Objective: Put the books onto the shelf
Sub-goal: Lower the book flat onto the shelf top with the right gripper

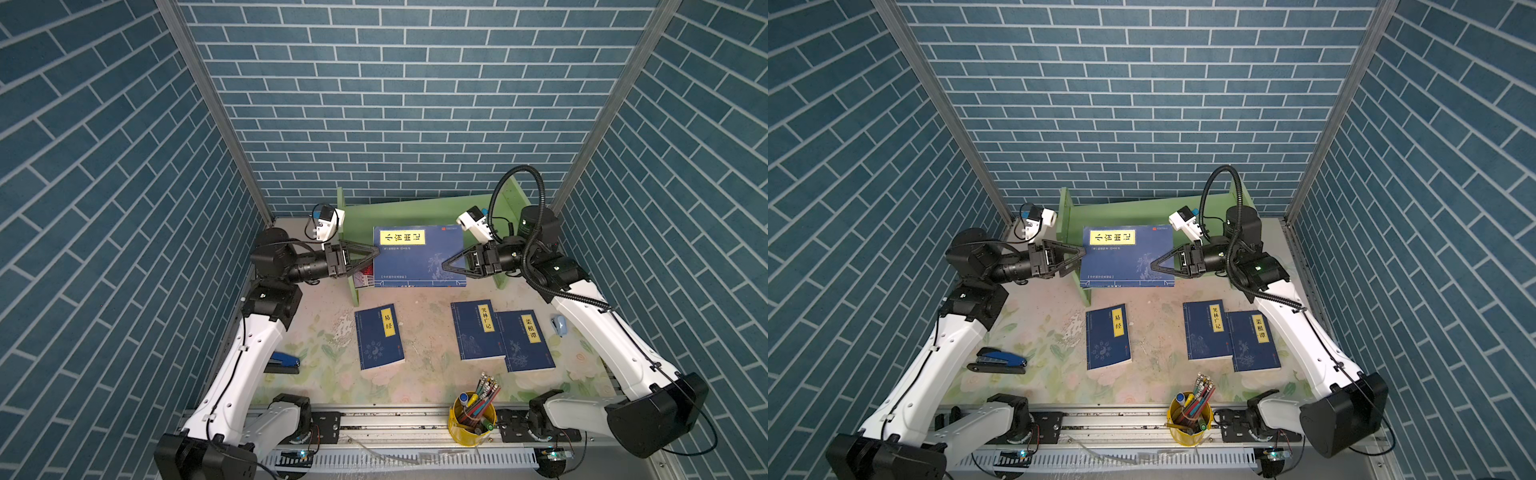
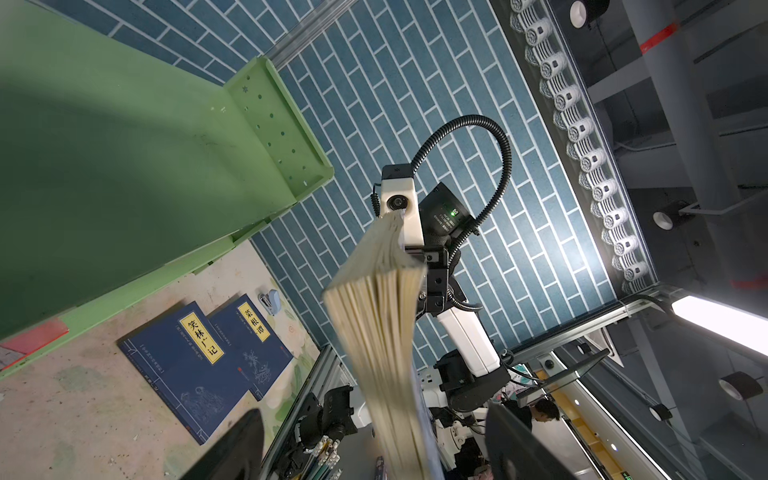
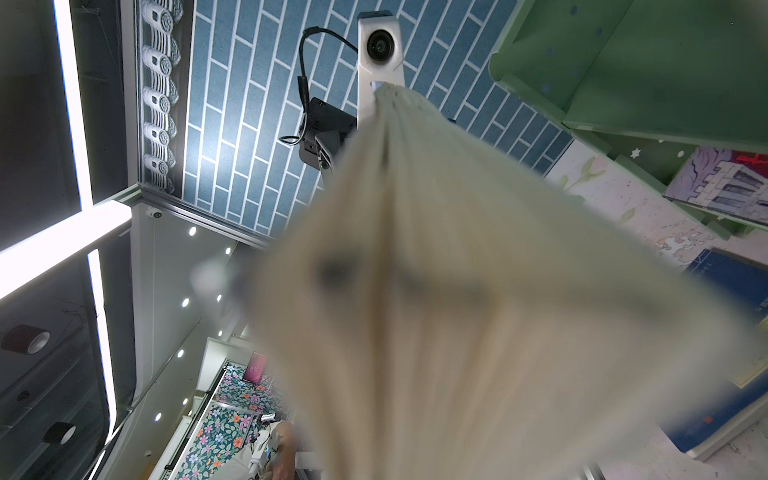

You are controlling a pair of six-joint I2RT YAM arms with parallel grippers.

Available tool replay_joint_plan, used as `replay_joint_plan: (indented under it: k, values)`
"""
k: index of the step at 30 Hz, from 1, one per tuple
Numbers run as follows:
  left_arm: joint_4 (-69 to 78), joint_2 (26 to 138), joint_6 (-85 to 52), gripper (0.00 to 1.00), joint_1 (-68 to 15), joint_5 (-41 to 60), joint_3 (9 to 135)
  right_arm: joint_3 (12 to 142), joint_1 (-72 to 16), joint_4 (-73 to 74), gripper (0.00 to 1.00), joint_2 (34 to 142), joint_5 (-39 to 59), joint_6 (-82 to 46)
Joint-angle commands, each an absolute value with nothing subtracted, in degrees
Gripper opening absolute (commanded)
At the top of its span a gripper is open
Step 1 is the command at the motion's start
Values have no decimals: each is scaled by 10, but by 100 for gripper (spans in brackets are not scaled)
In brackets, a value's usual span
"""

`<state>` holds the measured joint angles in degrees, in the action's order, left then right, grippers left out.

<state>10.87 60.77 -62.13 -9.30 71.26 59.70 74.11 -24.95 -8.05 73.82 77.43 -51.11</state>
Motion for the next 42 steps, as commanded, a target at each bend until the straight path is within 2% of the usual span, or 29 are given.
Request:
replay_joint_plan:
  k: [1,3,7,11,16,17,21,24,28,34,42]
  values:
    - [139,613,-628,80,-101,709,615,770,-248,-65,0,749,780,-484]
    - [150,618,-628,76,-107,709,617,774,-250,-61,0,756,777,-484]
    - [144,629,-628,58,-112,694,624,780,-257,-58,0,770,769,-483]
    - [135,639,-628,46,-116,688,633,781,-262,-58,0,785,757,-484]
    - [90,638,-601,10,-118,676,643,789,-270,-57,1,797,743,-485]
    - [77,636,-589,0,-118,670,644,790,-270,-57,5,798,741,-485]
    - [33,631,-544,0,-116,651,657,788,-268,-61,23,798,721,-487]
    - [38,630,-544,0,-115,652,670,771,-268,-60,30,788,705,-488]
    - [72,627,-549,0,-114,658,677,740,-267,-26,31,775,687,-510]
    - [122,620,-569,0,-113,660,657,677,-267,124,30,760,678,-608]
    - [112,614,-557,0,-106,651,639,657,-267,170,20,738,669,-644]
